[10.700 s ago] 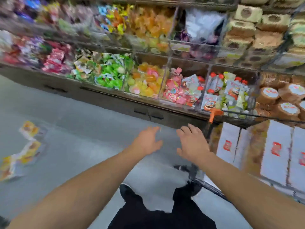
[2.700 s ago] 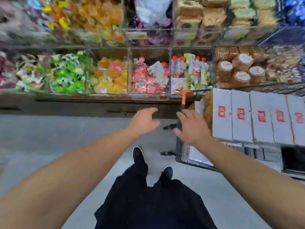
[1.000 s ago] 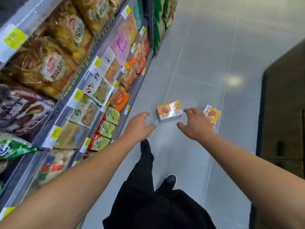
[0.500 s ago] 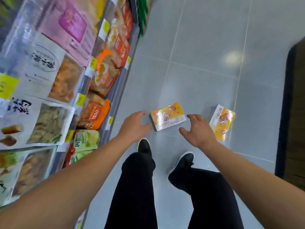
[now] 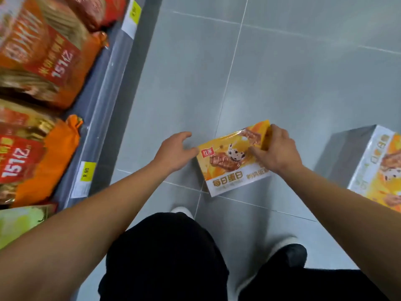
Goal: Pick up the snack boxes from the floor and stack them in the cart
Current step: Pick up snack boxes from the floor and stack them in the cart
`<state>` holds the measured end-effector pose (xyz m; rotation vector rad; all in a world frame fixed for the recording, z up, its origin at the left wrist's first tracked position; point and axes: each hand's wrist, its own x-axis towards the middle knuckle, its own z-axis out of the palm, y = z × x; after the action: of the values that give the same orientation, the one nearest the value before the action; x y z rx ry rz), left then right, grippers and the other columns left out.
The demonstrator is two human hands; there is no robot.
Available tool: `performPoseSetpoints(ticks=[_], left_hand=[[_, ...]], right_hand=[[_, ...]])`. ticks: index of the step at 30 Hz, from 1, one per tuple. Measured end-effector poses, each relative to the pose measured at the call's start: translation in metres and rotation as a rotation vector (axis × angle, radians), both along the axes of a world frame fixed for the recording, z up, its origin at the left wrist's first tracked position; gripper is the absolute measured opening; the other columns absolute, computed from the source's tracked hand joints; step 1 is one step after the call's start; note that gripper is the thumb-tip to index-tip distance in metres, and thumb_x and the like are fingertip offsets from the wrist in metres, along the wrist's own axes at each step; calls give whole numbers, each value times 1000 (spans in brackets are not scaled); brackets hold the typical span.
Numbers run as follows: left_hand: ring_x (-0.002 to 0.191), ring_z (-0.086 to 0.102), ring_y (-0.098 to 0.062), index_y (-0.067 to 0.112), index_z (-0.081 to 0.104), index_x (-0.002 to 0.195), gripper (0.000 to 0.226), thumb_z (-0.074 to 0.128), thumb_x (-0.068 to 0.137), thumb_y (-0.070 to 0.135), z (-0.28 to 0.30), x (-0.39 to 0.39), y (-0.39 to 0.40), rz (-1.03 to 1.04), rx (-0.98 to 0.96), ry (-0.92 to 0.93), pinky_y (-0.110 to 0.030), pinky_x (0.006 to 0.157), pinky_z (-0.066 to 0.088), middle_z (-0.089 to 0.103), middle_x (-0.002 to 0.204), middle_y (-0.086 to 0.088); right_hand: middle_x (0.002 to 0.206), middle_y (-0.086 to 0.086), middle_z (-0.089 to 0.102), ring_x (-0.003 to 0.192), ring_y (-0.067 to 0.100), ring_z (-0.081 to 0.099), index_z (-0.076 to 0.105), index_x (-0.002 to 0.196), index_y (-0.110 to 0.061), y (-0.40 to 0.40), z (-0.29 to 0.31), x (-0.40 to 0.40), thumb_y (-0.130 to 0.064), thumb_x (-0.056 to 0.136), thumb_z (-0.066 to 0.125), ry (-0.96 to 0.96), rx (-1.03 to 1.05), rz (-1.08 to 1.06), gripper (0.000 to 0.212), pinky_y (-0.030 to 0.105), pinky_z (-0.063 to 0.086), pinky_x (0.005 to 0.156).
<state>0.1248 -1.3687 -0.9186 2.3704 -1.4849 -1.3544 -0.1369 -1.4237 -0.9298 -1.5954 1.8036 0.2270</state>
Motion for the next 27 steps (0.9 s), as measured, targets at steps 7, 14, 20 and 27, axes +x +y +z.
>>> performPoseSetpoints(ticks=[7, 14, 20, 27], left_hand=[[97, 68, -18, 24, 66, 112, 49, 71, 72, 52, -71, -18, -8, 201, 157, 316, -29, 72, 49, 72, 100, 4], [91, 72, -16, 22, 68, 103, 37, 85, 70, 27, 25, -27, -18, 261, 88, 381, -38, 86, 57, 74, 98, 1], [106, 64, -19, 21, 57, 127, 75, 91, 60, 17, 213, -40, -11, 367, 92, 421, -32, 92, 53, 58, 127, -3], [109, 53, -15, 16, 37, 147, 98, 89, 64, 13, 457, -75, -4, 0, 219, 296, -24, 86, 43, 47, 126, 0]], right_hand=[[127, 9, 55, 112, 34, 57, 34, 138, -18, -3, -57, -8, -68, 66, 69, -78, -74, -166, 94, 46, 47, 91], [126, 8, 53, 108, 37, 58, 37, 134, -17, 4, 32, -4, -69, 68, 64, -77, -193, -225, 88, 49, 49, 89], [129, 5, 51, 110, 28, 57, 37, 139, -18, 23, 222, -25, -58, 71, 74, -242, -294, -271, 87, 42, 49, 90], [119, -8, 51, 104, 14, 57, 39, 130, -28, 70, 454, -71, -42, 68, 83, -389, -280, -348, 77, 42, 52, 87]])
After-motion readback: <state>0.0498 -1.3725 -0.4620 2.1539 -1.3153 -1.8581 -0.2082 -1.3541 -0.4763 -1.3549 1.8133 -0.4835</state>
